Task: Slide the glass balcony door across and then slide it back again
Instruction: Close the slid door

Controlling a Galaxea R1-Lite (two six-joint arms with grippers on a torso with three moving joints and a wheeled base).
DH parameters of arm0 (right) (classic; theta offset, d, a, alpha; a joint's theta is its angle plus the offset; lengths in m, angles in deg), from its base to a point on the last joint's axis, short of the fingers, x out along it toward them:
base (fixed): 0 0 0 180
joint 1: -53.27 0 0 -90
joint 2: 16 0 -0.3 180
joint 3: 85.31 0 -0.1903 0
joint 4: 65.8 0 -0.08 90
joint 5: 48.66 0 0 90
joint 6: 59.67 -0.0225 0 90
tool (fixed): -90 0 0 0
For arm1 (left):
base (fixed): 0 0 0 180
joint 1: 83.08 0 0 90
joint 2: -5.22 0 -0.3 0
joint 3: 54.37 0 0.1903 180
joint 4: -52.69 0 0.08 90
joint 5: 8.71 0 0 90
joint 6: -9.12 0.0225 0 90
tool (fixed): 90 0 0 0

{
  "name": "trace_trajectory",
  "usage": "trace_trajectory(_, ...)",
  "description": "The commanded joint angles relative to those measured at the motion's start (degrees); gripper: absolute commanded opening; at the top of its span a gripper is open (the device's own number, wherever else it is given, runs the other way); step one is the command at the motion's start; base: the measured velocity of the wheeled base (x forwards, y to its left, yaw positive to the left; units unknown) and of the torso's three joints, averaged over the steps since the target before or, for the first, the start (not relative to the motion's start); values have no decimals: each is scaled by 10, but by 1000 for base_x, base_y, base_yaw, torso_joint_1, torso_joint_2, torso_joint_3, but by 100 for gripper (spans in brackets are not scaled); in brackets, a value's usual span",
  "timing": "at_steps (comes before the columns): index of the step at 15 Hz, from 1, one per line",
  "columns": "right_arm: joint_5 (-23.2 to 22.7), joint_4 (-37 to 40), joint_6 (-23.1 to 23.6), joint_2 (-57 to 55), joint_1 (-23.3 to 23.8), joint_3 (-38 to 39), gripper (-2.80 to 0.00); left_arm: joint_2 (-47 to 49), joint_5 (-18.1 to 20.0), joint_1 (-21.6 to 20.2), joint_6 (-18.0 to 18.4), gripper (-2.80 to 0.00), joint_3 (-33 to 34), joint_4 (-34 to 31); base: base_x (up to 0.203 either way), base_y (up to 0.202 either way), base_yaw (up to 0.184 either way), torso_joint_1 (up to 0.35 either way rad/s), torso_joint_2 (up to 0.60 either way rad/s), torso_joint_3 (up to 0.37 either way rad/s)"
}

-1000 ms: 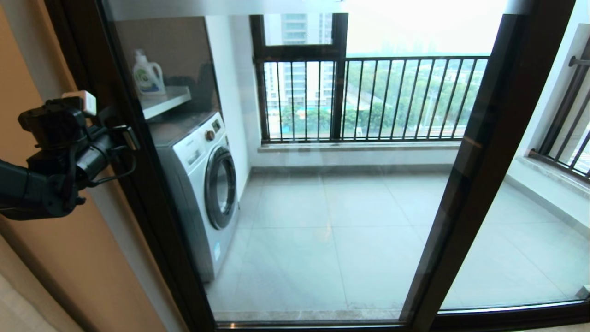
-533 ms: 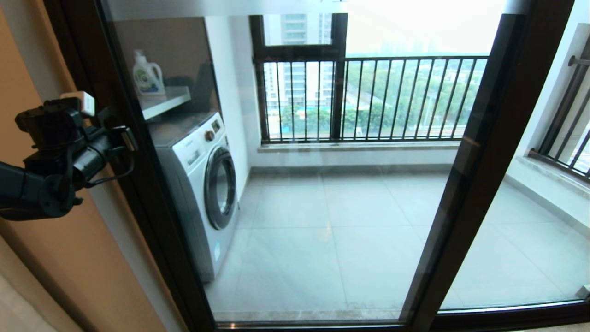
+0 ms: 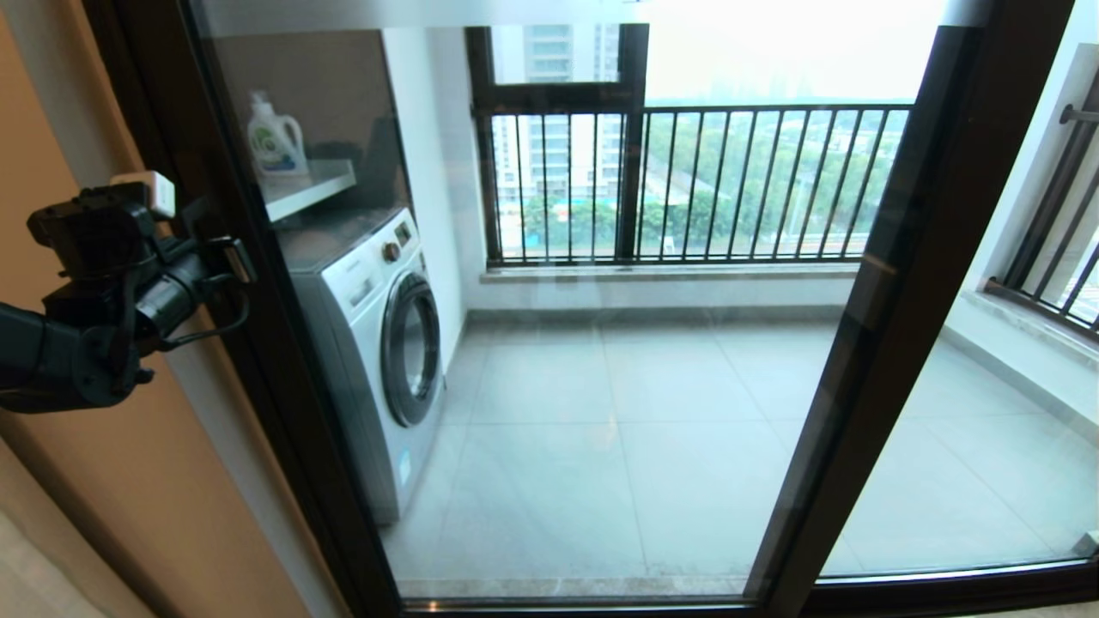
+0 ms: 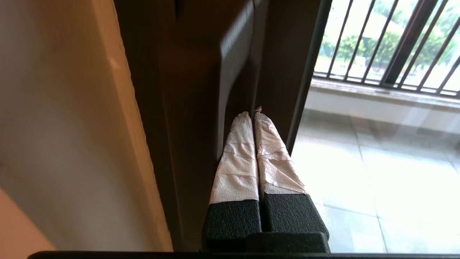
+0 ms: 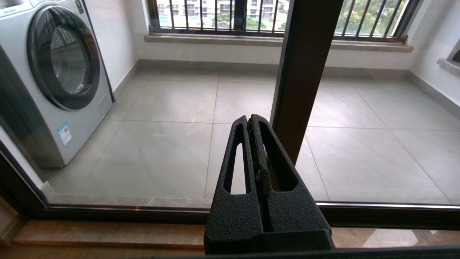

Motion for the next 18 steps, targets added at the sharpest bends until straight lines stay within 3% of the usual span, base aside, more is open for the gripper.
trace_trajectory(1, 0, -1, 1, -1, 1, 7, -280, -36, 8, 26, -1, -280, 27, 4, 0, 0, 0, 0, 0, 0)
trace_trajectory(6, 0, -1, 1, -1, 1, 7, -280, -93, 9, 38, -10, -280, 66, 4, 0, 0, 0, 0, 0, 0)
trace_trajectory(10, 0, -1, 0, -1, 1, 6, -280, -142, 36, 25, -12, -280, 130, 4, 0, 0, 0, 0, 0, 0)
trace_trajectory(13, 0, -1, 0, -1, 1, 6, -280, -145, 87, -28, -12, -280, 145, 4, 0, 0, 0, 0, 0, 0)
trace_trajectory(16, 0, -1, 1, -1, 0, 6, -280, -126, 170, -75, -11, -280, 156, 4, 0, 0, 0, 0, 0, 0)
trace_trajectory(18, 0, -1, 0, -1, 0, 6, -280, -104, 177, -80, -9, -280, 146, 5, 0, 0, 0, 0, 0, 0)
